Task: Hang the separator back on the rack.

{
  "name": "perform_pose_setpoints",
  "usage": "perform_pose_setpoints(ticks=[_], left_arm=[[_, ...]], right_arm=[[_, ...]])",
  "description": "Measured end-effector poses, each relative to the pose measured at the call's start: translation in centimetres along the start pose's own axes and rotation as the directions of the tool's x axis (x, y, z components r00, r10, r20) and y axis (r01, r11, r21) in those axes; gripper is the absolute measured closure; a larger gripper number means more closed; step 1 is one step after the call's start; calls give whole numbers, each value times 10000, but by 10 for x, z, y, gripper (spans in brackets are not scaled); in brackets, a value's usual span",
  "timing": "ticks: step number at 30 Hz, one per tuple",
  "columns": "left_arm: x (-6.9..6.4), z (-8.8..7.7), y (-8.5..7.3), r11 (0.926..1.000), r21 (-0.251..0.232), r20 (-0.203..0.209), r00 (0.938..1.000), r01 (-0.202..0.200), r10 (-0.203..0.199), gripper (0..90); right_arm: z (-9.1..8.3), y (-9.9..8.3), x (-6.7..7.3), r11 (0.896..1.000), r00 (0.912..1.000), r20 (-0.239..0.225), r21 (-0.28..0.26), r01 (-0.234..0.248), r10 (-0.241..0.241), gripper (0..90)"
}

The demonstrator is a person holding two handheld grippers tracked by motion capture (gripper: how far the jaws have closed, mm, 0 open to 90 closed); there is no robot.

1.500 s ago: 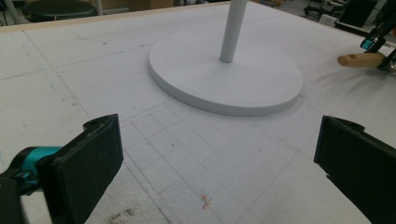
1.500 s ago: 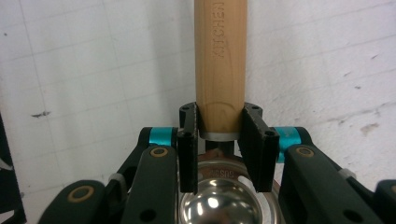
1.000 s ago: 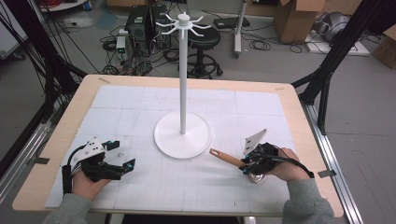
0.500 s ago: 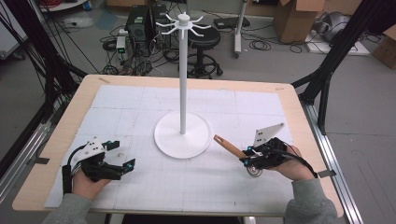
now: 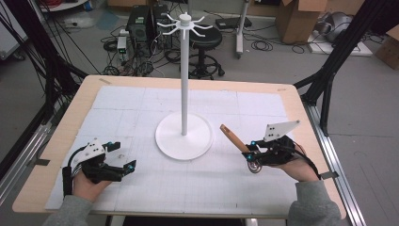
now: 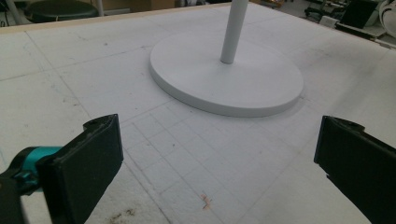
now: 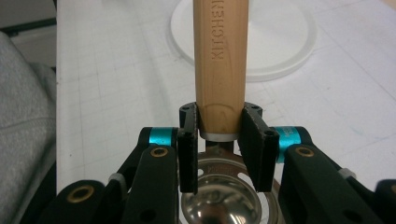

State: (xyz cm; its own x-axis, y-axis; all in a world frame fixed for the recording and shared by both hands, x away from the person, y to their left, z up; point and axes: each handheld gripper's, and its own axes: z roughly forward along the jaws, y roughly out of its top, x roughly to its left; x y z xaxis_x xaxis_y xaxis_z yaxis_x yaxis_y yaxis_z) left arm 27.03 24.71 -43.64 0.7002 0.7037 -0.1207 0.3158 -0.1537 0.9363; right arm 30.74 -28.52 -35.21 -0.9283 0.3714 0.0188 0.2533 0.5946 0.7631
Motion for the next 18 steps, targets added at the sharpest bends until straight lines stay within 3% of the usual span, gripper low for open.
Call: perform_pose_setpoints(ticks=[5,18], left_arm=[[0,0,0,10000,-36,-22,10000,-8,8,18],[1,-2,1,9995,-306,1,10000,-4,4,18]], right_arm=[[-4,1,-2,9983,9996,273,-584,-61,77,700],[-10,1,-3,9871,9969,483,-1506,-537,616,700]])
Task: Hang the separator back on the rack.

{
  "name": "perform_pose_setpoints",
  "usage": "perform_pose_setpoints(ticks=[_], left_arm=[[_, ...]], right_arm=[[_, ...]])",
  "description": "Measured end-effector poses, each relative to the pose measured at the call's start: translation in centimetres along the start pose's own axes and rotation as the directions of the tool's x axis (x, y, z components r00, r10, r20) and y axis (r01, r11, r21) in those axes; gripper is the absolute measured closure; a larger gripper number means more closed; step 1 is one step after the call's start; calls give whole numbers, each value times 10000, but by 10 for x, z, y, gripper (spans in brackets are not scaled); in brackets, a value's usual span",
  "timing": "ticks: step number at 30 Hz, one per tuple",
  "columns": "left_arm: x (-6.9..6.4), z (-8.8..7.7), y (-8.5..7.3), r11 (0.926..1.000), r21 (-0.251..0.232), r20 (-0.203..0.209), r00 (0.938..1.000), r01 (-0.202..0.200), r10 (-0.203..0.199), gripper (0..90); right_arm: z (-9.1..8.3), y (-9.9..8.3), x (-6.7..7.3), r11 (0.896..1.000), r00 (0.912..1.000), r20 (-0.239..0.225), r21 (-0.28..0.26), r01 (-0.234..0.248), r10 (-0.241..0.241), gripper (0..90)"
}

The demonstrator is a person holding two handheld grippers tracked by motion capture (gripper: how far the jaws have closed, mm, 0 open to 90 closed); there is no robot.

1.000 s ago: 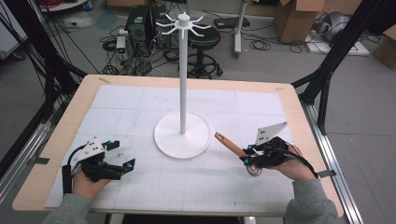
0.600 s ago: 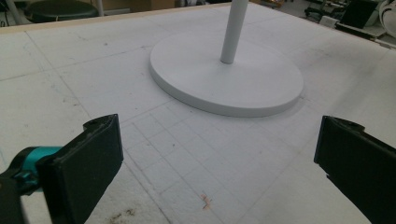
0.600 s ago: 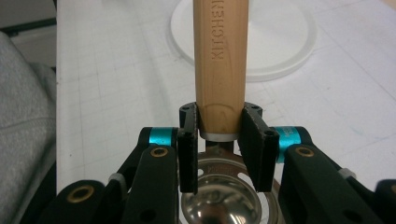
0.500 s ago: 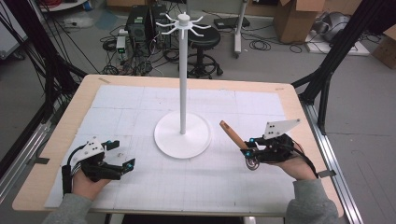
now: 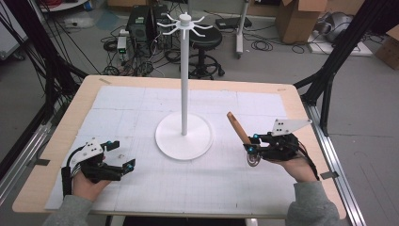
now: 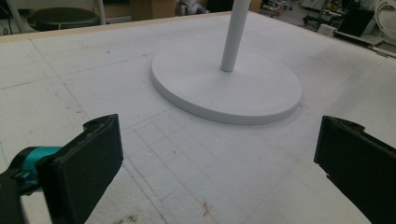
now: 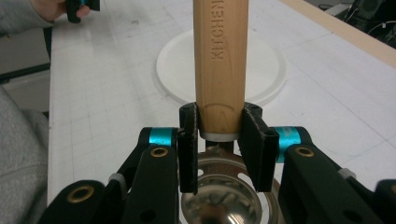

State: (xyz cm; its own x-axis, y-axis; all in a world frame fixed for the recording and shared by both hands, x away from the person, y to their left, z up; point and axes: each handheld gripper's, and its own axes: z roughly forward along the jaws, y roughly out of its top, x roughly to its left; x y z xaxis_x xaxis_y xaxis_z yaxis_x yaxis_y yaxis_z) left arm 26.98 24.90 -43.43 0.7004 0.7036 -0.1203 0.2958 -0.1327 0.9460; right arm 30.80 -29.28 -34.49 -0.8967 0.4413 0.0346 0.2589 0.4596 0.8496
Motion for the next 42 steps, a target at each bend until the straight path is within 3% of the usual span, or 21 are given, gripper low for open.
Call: perform_pose_setpoints(ticks=[15,24,37,42], left_arm=[[3,2,2,9969,-721,-15,9995,319,-321,18],[6,3,3,9896,-1371,-107,9989,433,-452,18],[6,4,3,9909,-1277,-92,9990,417,-432,18],[6,4,3,9913,-1241,-87,9990,432,-446,18]], right_arm=[[-13,4,3,9927,9985,342,-1149,-377,419,700],[-21,9,3,9817,9972,424,-1830,-526,614,700],[-22,27,-1,9577,9963,450,-2822,-572,727,700],[-19,36,-2,9550,9975,377,-2932,-453,589,700]])
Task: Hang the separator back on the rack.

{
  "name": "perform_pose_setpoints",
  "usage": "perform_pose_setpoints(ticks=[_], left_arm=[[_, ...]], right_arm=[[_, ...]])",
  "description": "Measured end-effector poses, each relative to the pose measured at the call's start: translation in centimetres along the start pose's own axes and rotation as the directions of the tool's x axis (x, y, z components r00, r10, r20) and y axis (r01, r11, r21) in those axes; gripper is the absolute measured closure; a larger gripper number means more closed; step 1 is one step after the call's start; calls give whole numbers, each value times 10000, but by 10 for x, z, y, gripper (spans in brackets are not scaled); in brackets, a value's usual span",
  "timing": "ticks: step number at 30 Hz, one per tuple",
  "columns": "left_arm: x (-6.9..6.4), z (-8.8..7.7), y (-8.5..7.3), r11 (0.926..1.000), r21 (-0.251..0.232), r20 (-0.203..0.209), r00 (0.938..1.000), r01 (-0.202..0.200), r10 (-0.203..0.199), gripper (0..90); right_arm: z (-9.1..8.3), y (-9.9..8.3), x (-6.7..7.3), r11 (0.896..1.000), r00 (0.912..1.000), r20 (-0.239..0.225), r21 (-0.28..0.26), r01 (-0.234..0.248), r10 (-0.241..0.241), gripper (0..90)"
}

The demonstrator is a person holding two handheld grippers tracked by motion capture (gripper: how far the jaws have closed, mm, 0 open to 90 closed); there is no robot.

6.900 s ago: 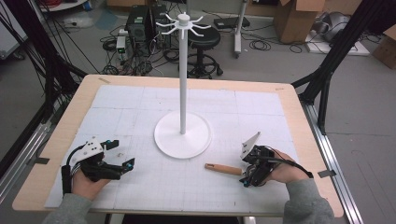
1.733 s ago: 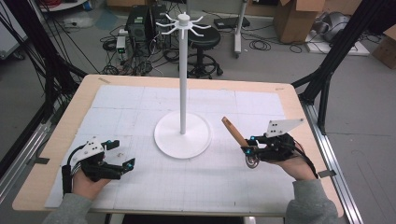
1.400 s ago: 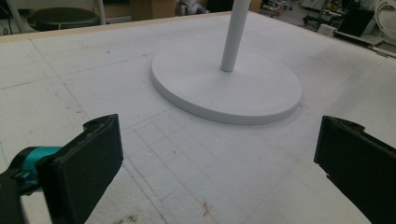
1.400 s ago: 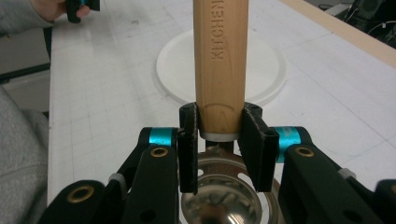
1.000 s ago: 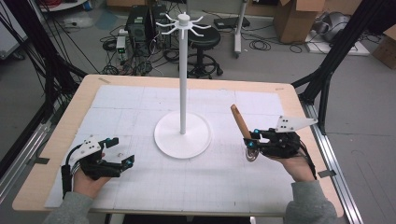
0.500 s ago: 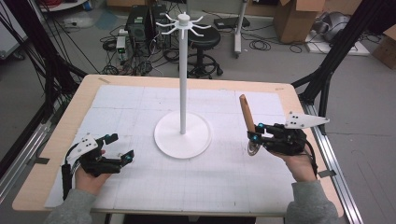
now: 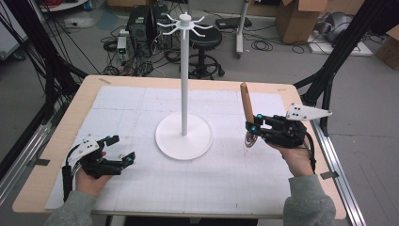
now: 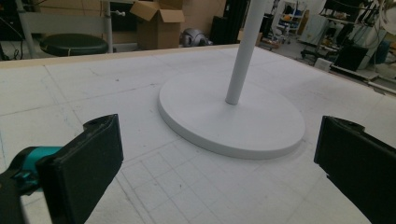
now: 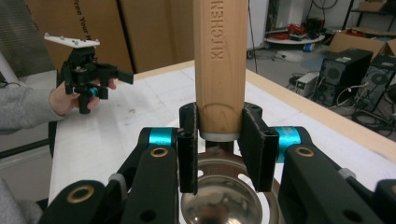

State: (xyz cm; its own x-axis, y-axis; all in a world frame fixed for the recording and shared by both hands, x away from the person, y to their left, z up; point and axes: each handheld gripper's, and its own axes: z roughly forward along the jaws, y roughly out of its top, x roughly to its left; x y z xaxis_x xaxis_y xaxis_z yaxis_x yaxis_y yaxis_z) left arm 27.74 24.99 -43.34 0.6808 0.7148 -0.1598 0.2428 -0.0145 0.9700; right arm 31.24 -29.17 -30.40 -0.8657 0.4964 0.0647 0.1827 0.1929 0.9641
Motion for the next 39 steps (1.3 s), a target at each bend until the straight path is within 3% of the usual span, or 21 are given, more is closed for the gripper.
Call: perform_pose_setpoints(ticks=[13,33,39], left_arm=[[0,0,0,10000,38,5,10000,-38,38,18],[0,0,0,10000,32,-23,10000,-60,60,18],[0,-1,0,10000,55,-20,10000,-54,54,18]], right_arm=[[15,22,1,9988,9992,-393,-482,92,-111,700],[26,50,-1,9984,9996,-193,-523,216,-226,700],[31,60,1,9978,9994,-316,-645,140,-160,700]])
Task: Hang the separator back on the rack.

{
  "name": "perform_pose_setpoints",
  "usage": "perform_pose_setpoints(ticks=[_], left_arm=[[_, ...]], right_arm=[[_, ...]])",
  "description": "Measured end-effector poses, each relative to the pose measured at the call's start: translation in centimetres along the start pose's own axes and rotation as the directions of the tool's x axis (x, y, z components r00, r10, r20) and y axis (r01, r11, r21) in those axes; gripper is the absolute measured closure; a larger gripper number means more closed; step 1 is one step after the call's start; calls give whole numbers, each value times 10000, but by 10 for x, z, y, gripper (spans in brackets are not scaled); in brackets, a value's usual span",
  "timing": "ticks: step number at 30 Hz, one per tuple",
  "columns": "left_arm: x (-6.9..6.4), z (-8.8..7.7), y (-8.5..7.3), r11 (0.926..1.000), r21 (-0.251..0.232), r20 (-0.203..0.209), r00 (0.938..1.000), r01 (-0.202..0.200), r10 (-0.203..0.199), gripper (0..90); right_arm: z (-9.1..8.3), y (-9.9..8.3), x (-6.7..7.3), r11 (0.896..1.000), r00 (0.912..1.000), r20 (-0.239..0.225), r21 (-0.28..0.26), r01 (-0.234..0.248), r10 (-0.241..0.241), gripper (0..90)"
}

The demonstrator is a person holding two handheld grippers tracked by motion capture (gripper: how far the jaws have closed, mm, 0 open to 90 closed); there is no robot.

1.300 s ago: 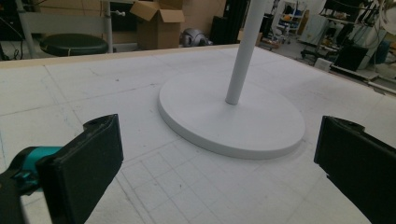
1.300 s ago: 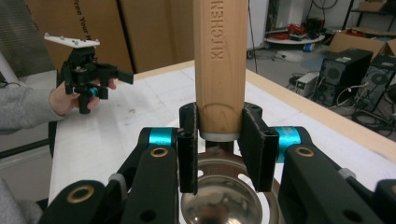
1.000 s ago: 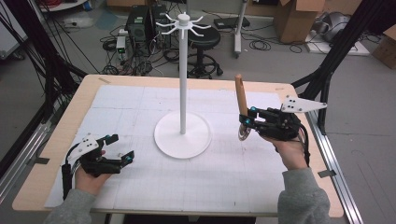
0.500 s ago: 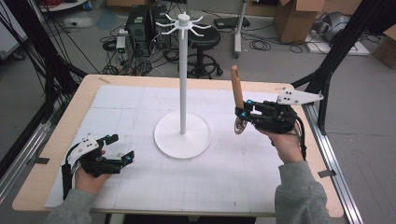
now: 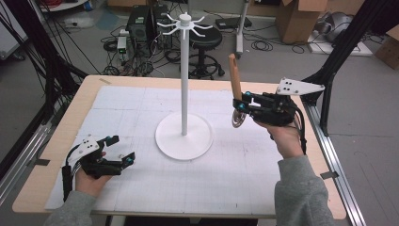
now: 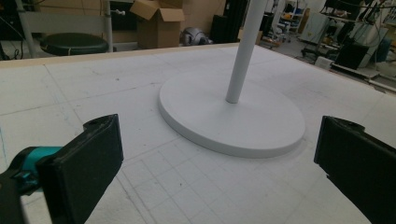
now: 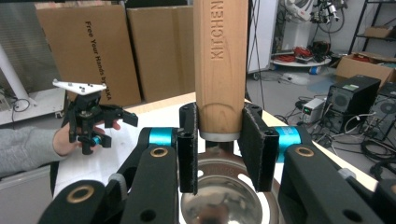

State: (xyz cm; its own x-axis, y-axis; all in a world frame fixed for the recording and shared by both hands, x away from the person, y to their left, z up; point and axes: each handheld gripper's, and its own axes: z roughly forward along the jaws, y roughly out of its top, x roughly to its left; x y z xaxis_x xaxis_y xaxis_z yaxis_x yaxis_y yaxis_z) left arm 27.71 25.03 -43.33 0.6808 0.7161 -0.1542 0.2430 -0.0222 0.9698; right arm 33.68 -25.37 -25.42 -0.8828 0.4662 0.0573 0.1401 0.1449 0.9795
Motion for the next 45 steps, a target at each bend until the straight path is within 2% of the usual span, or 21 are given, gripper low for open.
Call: perform_pose_setpoints(ticks=[35,45], left_arm=[[-3,-5,0,9993,318,-32,9998,-177,178,18],[-4,-7,0,9983,484,-35,9994,-332,334,18]], right_arm=[[28,33,6,9995,9996,77,-126,277,-276,700],[36,39,9,9990,9991,144,-203,401,-398,700]])
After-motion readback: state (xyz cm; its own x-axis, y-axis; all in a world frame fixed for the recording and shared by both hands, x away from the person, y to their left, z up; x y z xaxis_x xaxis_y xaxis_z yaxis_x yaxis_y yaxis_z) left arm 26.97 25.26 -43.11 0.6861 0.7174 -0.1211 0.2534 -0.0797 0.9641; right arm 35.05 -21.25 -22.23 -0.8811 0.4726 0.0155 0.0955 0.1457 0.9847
